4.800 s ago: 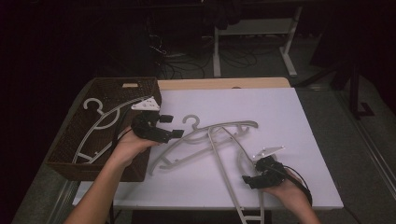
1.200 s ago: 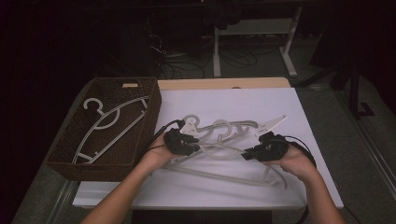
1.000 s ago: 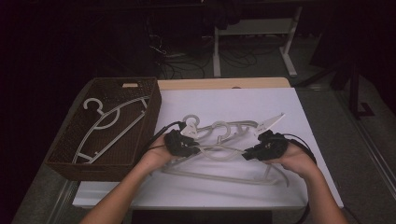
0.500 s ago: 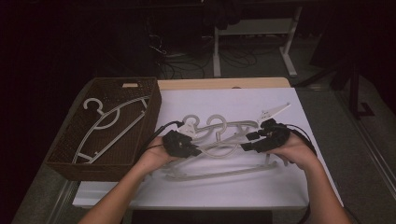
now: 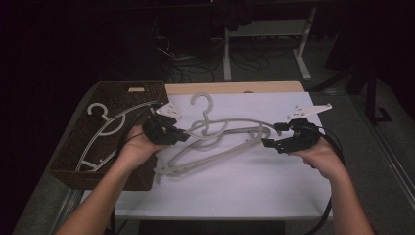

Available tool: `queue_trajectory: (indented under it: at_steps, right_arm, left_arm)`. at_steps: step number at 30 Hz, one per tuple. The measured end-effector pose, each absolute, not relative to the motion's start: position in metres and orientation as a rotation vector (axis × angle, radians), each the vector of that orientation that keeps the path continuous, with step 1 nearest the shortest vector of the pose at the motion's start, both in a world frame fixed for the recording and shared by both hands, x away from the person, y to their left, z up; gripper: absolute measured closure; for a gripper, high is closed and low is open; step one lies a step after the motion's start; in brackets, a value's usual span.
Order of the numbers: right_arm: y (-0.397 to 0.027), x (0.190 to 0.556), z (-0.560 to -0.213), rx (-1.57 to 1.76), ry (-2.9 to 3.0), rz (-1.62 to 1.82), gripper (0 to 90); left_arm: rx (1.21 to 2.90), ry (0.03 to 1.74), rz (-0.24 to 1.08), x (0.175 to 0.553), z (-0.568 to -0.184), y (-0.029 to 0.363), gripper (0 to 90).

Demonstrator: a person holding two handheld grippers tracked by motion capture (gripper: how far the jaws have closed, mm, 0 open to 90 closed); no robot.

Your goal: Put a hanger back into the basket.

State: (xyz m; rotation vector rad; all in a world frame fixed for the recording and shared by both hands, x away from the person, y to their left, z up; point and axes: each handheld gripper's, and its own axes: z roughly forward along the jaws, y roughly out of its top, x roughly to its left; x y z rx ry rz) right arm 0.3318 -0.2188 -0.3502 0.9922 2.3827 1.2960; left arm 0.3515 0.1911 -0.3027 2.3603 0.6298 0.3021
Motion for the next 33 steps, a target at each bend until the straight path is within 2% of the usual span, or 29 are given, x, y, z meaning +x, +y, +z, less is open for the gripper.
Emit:
queue_trajectory:
  at_steps: [9, 16, 26, 33]
  right_arm:
    - [-0.22, 0.323, -0.366, 1.062, 2.338, 1.323, 17.6]
    - [-0.212, 0.312, -0.39, 1.108, 2.363, 1.289, 14.4]
    - [-0.209, 0.302, -0.408, 1.134, 2.386, 1.233, 14.0]
    - [-0.206, 0.304, -0.412, 1.138, 2.392, 1.188, 13.9]
  left_arm:
    - [2.27, 0.735, 0.424, 0.359, -0.258, 0.259, 82.4]
    - [2.214, 0.844, 0.528, 0.363, -0.243, 0.311, 82.4]
    - [2.144, 1.04, 0.625, 0.369, -0.256, 0.389, 82.3]
    - [2.107, 1.177, 0.632, 0.368, -0.28, 0.435, 82.4]
